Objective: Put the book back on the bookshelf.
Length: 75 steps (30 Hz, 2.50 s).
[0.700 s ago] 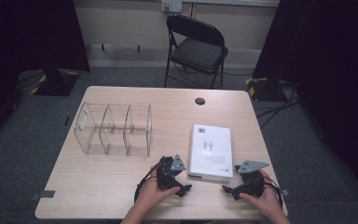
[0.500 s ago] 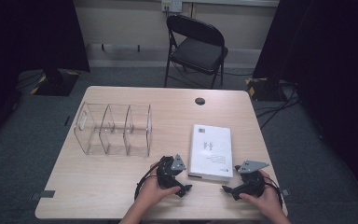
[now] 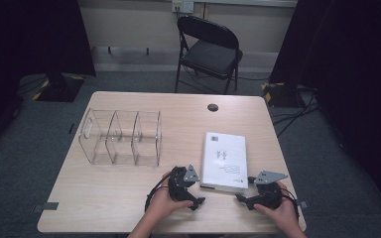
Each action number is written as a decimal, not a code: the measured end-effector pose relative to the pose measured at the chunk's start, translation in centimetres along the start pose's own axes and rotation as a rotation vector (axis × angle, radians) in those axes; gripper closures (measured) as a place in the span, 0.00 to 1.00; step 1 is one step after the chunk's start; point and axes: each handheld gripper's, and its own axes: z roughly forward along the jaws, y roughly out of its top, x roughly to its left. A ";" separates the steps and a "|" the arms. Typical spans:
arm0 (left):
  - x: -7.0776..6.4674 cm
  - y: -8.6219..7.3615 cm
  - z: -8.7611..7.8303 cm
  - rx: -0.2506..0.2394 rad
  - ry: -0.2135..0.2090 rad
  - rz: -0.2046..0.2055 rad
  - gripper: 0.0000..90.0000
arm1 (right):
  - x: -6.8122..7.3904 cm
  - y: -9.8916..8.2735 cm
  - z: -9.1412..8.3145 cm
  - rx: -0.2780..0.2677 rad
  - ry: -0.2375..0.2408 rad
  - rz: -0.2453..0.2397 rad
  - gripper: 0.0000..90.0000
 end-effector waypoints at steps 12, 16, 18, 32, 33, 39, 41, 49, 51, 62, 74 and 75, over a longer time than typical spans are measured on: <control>0.0 0.0 0.1 -0.015 -0.005 0.000 0.00 | 0.1 0.3 0.2 -0.020 0.013 -0.011 0.31; 0.0 0.5 0.4 0.004 0.006 -0.011 0.00 | 0.0 0.4 0.3 -0.030 0.013 -0.009 0.39; 0.1 0.7 0.6 0.008 0.005 -0.013 0.00 | 0.0 0.4 0.3 -0.034 0.013 -0.007 0.43; 0.5 2.2 1.6 -0.027 0.004 -0.002 0.20 | -0.2 0.5 0.2 -0.027 0.003 -0.013 0.48; 0.5 2.2 1.6 -0.023 0.007 -0.009 0.22 | -0.2 0.5 0.2 -0.027 0.003 -0.013 0.48; 0.0 2.8 1.4 0.026 0.033 -0.031 0.27 | 0.0 0.7 0.1 -0.032 -0.007 -0.027 0.48; -0.2 2.9 1.1 0.048 0.030 -0.026 0.29 | 0.1 0.8 -0.1 -0.026 -0.009 -0.062 0.49; -0.6 1.9 0.2 0.034 0.010 0.016 0.36 | 0.3 1.0 -1.0 -0.072 0.071 -0.016 0.52; -0.6 2.1 0.1 0.050 0.014 0.016 0.35 | 0.3 1.0 -1.1 -0.079 0.076 -0.001 0.52; -0.7 3.2 -0.5 0.022 0.075 0.084 0.19 | 0.2 1.0 -0.9 -0.097 0.099 0.002 0.53; -2.0 6.6 0.7 0.008 0.074 0.202 0.18 | 0.4 1.8 -1.2 -0.122 0.085 -0.016 0.53; -2.1 6.8 0.9 0.013 0.079 0.209 0.15 | 0.4 1.9 -1.3 -0.118 0.083 -0.014 0.53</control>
